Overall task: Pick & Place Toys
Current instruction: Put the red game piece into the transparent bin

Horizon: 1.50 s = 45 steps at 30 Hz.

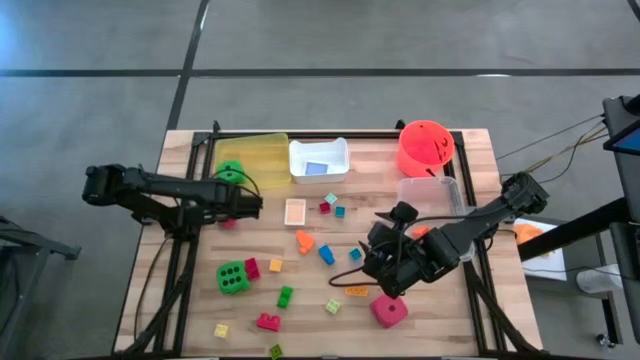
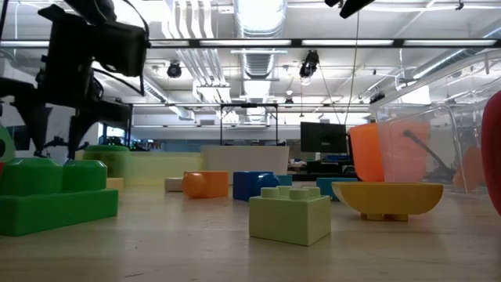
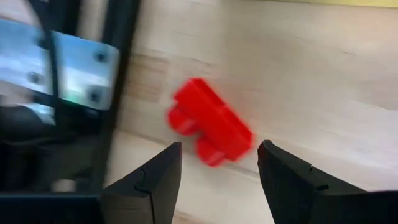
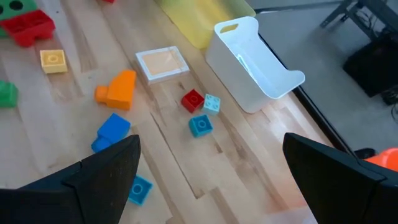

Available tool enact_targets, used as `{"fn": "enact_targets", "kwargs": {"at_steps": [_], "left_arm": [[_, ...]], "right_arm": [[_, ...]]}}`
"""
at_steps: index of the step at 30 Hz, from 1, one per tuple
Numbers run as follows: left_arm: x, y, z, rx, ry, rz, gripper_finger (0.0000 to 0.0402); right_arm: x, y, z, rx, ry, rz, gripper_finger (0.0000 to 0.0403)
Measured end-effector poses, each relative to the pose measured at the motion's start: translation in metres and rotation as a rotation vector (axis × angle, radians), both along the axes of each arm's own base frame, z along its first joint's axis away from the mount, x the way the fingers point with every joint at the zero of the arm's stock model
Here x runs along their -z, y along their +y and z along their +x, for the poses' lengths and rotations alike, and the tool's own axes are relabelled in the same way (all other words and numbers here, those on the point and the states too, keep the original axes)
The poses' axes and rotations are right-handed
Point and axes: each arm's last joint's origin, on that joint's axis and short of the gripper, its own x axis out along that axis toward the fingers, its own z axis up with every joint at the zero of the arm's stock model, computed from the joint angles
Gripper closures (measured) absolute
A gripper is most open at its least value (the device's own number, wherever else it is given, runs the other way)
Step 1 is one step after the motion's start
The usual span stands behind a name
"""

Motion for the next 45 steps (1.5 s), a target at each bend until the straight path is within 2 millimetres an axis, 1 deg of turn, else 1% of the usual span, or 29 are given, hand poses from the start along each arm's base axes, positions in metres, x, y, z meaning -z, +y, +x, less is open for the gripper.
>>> {"fn": "enact_targets", "kwargs": {"at_steps": [2, 6, 11, 16, 24, 27, 39, 45], "left_arm": [[0.000, 0.000, 0.002, -0.032, -0.031, 0.005, 0.0204], [0.001, 0.002, 0.002, -0.097, -0.037, 0.016, 0.0204], [0.001, 0.002, 0.002, -0.192, -0.053, 0.027, 0.0204], [0.003, 0.002, 0.002, -0.243, -0.064, 0.026, 0.0204], [0.028, 0.001, -0.008, -0.362, -0.087, 0.028, 0.0204], [0.035, 0.001, -0.014, -0.396, -0.065, 0.029, 0.0204], [0.056, 0.001, -0.017, -0.399, -0.162, 0.022, 0.0206], [0.055, 0.001, -0.017, -0.384, -0.163, 0.016, 0.0249]], "right_arm": [[0.000, 0.000, 0.000, -0.004, 0.004, 0.001, 0.0014], [0.001, 0.001, 0.000, -0.012, 0.017, 0.021, 0.0014], [0.001, 0.007, -0.004, -0.034, 0.021, 0.033, 0.0014], [0.001, 0.012, -0.006, -0.050, 0.016, 0.036, 0.0014], [0.000, 0.021, -0.010, -0.077, -0.001, 0.047, 0.0014], [0.000, 0.023, -0.011, -0.085, 0.000, 0.048, 0.0014], [0.000, 0.027, -0.012, -0.087, -0.016, 0.081, 0.0014], [0.000, 0.030, -0.010, -0.099, -0.026, 0.115, 0.0014]]}}
